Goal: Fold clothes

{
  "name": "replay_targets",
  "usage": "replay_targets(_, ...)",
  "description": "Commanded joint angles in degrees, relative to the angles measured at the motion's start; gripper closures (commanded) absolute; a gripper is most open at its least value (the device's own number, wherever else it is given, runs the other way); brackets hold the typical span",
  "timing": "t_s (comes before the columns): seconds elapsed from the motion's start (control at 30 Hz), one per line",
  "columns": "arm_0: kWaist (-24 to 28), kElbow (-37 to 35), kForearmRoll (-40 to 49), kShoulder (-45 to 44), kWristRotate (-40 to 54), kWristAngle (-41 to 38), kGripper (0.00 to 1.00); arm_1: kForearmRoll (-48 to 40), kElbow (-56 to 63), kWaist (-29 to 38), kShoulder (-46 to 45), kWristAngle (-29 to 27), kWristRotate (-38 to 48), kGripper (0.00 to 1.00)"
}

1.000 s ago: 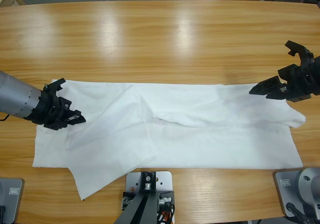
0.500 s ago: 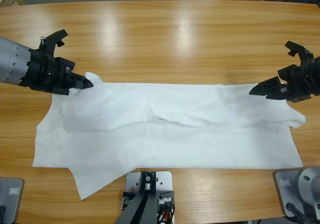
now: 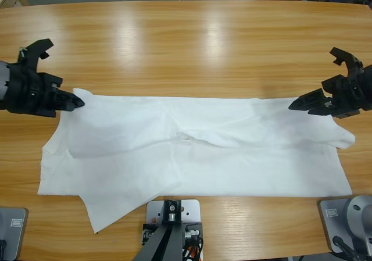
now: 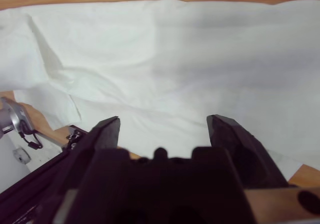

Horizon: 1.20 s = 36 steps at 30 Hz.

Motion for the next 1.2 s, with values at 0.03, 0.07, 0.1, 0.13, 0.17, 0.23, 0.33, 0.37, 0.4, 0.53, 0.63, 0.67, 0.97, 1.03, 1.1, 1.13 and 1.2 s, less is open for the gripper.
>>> replay_targets(0.03,-2.0,2.8,-1.6,5.6,-0.4,-0.1,1.000,-0.6,1.5,-1.0,3.0,0.3,-0.5,0.290)
replay_targets(0.07,-2.0,4.2,-1.7,6.8,-0.8,-0.2,1.000,-0.6,1.5,-1.0,3.2,0.4,-0.5,0.290)
replay_targets(0.1,-2.0,5.6,-2.1,7.7,-1.2,-0.1,1.000,-0.6,1.4,-1.0,3.3,0.4,-0.5,0.289)
replay_targets(0.13,-2.0,6.8,-2.6,8.3,-1.7,0.1,1.000,-0.6,1.4,-0.9,3.1,0.4,-0.5,0.289)
replay_targets(0.17,-2.0,7.3,-2.7,8.7,-2.1,0.3,1.000,-0.5,1.4,-1.0,2.8,0.4,-0.5,0.289)
replay_targets(0.23,-2.0,7.2,-2.7,9.0,-2.3,1.0,1.000,-0.5,1.5,-1.0,2.5,0.3,-0.4,0.289)
replay_targets(0.33,-1.9,6.4,-3.0,9.8,-2.3,1.8,1.000,-0.5,1.4,-1.0,2.8,0.4,-0.5,0.289)
replay_targets(0.37,-1.9,6.2,-3.4,10.2,-2.2,1.9,1.000,-0.5,1.4,-0.9,2.9,0.4,-0.5,0.289)
replay_targets(0.4,-1.9,6.1,-3.8,10.6,-2.2,1.9,1.000,-0.5,1.4,-1.0,2.9,0.4,-0.5,0.289)
replay_targets(0.53,-1.9,6.0,-4.2,11.0,-2.2,1.6,1.000,-0.5,1.4,-1.0,3.0,0.3,-0.4,0.289)
replay_targets(0.63,-1.9,5.4,-4.2,8.1,-2.1,1.9,1.000,-0.5,1.3,-1.0,3.1,0.3,-0.5,0.289)
replay_targets(0.67,-1.9,4.3,-4.2,6.0,-1.8,2.0,1.000,-0.5,1.3,-1.0,3.1,0.3,-0.5,0.289)
replay_targets(0.97,-1.9,-3.8,-5.5,-3.8,3.4,-0.3,1.000,-0.5,1.3,-0.9,3.1,0.3,-0.6,0.289)
replay_targets(1.03,-1.9,-3.0,-5.5,-4.5,4.5,-0.3,1.000,-0.5,1.3,-0.9,3.2,0.3,-0.6,0.289)
replay_targets(1.1,-1.9,-1.8,-4.3,-3.8,4.2,-0.2,1.000,-0.5,1.3,-0.9,3.3,0.3,-0.6,0.289)
replay_targets(1.13,-1.9,-0.7,-4.2,-3.0,3.9,-0.2,1.000,-0.5,1.3,-0.9,3.4,0.3,-0.6,0.289)
replay_targets(1.2,-1.9,1.4,-4.3,-1.5,3.5,-0.2,1.000,-0.6,1.3,-1.0,3.4,0.3,-0.6,0.289)
